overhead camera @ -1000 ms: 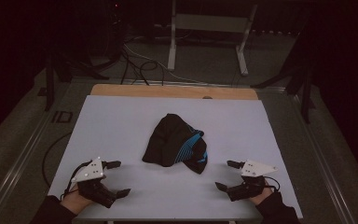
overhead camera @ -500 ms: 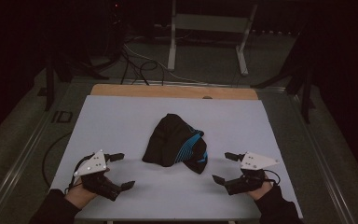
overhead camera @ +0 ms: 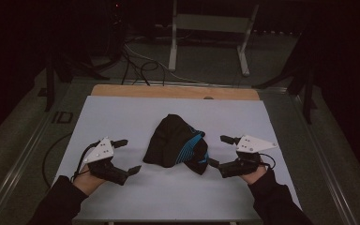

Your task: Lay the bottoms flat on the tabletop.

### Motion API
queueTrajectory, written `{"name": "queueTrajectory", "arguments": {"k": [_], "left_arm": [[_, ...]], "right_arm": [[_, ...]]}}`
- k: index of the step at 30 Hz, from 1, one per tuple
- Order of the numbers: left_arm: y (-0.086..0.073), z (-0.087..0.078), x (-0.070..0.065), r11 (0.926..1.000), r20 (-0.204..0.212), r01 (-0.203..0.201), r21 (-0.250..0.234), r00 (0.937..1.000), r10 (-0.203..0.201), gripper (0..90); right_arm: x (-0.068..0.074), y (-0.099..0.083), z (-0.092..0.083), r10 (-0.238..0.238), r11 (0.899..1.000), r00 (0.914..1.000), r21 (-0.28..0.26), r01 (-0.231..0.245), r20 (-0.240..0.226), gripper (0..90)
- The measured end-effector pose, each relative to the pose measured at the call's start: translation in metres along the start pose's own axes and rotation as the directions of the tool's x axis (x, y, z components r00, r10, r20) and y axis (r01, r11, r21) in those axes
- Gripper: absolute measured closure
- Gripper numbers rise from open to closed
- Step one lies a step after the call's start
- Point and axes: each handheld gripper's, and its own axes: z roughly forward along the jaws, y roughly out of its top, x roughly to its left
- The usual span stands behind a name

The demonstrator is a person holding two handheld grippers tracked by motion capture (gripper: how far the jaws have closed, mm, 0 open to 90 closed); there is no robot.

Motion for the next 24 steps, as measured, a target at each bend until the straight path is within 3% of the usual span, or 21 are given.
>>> {"name": "queueTrajectory", "arguments": {"k": [3,9,14,16,21,24], "left_arm": [[0.0,0.008,0.003,0.9989,-0.014,0.023,0.04,0.9996,-0.023,0.2],[-0.009,0.028,0.004,0.9943,-0.007,0.011,0.106,0.9999,-0.011,0.3],[-0.018,0.044,0.008,0.9815,0.043,0.021,0.19,0.9986,-0.03,0.4],[-0.02,0.05,0.009,0.9752,0.017,0.014,0.221,0.9997,-0.018,2.9],[-0.026,0.06,0.012,0.9554,0.009,-0.006,0.295,1.0,0.004,5.2],[-0.028,0.063,0.014,0.9503,0.0,-0.001,0.311,1.0,0.0,11.2]], "right_arm": [[0.0,0.001,0.01,0.008,1.0,0.9999,0.015,-0.008,0.009,8.8],[0.002,-0.003,0.033,0.03,0.999,0.9994,0.032,-0.029,-0.017,8.8],[0.006,-0.011,0.053,0.02,0.996,0.9994,0.09,-0.017,-0.028,9.2],[0.008,-0.015,0.061,0.015,0.994,0.9996,0.107,-0.012,-0.024,11.5],[0.01,-0.028,0.077,0.016,0.99,0.9999,0.138,-0.015,-0.005,15.9],[0.01,-0.033,0.082,0.014,0.988,0.9999,0.157,-0.014,0.001,19.4]]}}
